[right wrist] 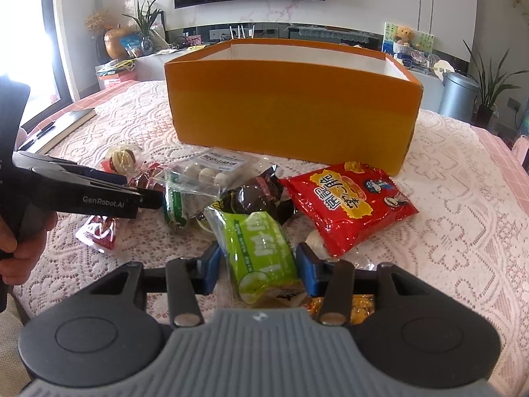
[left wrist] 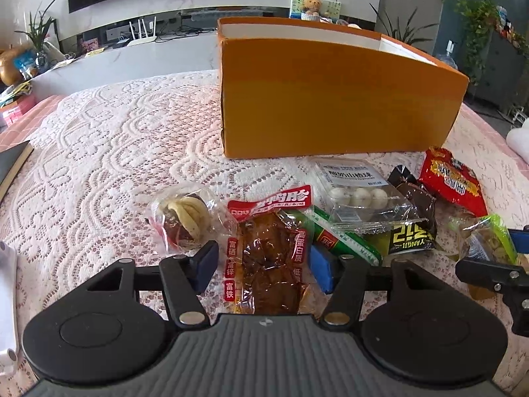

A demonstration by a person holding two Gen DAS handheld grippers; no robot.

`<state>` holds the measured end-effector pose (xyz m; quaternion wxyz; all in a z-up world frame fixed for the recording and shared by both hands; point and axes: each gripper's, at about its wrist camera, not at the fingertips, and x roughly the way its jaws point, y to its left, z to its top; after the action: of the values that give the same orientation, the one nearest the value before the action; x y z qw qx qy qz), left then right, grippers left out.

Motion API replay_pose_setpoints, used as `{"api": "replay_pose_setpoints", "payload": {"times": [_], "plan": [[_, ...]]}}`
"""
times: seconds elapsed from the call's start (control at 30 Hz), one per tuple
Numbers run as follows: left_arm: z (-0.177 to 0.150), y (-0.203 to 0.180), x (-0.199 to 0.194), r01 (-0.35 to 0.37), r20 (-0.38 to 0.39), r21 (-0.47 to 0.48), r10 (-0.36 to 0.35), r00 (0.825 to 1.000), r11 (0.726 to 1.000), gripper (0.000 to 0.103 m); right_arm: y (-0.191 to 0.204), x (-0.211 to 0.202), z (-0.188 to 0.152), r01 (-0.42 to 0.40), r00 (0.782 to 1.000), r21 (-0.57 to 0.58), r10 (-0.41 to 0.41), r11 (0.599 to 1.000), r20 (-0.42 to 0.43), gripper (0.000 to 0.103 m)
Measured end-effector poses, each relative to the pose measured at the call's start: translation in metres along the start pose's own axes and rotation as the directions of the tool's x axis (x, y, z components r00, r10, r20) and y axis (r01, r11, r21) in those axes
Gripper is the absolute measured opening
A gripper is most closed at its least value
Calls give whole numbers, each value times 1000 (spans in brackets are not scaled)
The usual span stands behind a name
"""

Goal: Organize snacks
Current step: 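Grasp the green-wrapped snack with the right tool while the left tool grasps the duck-neck pack, then lift both snacks and lower them into the orange box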

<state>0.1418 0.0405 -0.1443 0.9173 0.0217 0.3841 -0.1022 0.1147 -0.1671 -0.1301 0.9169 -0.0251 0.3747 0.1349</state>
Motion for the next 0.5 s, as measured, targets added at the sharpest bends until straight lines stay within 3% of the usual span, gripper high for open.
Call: {"api": "replay_pose_setpoints", "payload": {"times": [0.5], "plan": [[-1,-23,-51,17,55,9,-17,998,1000,64,-2,-14,3,20,999,9,-20,1000,26,45]]}}
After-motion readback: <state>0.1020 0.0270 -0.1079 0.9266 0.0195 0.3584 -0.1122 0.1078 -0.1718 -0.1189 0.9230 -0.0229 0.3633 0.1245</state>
